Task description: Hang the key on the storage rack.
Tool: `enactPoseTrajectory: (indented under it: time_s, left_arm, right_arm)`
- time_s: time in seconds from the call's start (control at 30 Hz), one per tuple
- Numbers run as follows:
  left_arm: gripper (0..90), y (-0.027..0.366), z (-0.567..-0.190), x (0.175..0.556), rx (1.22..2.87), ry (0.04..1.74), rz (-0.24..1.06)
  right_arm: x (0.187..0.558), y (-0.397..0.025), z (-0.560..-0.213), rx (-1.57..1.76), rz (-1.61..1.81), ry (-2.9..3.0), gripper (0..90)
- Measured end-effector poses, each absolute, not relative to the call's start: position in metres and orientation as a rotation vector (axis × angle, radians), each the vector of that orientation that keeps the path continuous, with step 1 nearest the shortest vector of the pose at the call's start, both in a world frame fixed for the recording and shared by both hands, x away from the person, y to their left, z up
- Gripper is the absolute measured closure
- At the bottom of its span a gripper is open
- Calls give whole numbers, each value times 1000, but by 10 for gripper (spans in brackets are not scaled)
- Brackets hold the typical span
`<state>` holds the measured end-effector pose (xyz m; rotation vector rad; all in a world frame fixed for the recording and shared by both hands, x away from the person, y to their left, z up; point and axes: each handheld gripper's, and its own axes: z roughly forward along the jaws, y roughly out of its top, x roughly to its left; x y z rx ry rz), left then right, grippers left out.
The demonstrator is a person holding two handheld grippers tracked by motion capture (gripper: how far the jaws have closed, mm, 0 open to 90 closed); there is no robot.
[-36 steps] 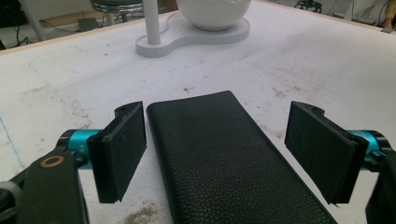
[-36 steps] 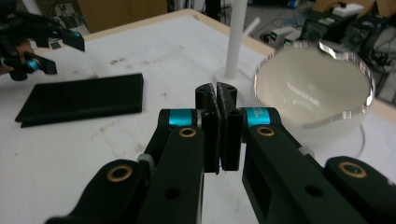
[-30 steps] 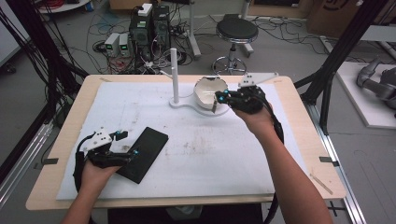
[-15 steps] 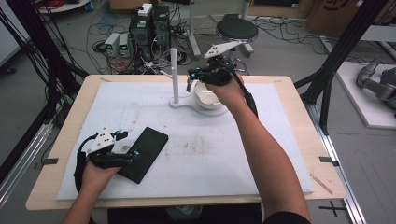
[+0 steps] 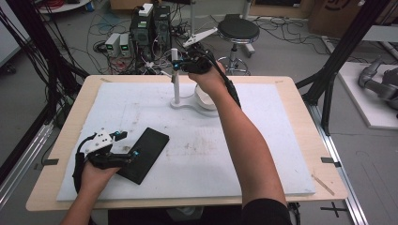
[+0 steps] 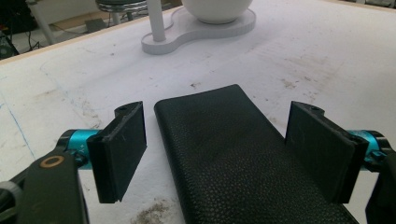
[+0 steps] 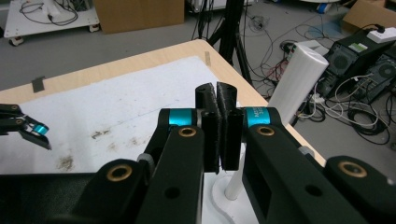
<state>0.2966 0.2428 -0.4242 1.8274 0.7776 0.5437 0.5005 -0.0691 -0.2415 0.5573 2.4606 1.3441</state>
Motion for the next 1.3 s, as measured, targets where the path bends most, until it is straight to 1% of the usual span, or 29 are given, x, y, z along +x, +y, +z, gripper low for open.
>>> enactPoseTrajectory:
  time_s: [0.5,0.7,1.3]
  left_arm:
    - [207,242,-425,298,1831,778,540]
    - [206,242,-425,297,1831,776,540]
    - [207,242,-424,297,1830,773,543]
  right_arm:
    - [514,-68,-250,618,1339,2481,900]
    - [513,-65,-251,609,1329,2493,900]
    - [519,-71,-254,680,1391,2476,895]
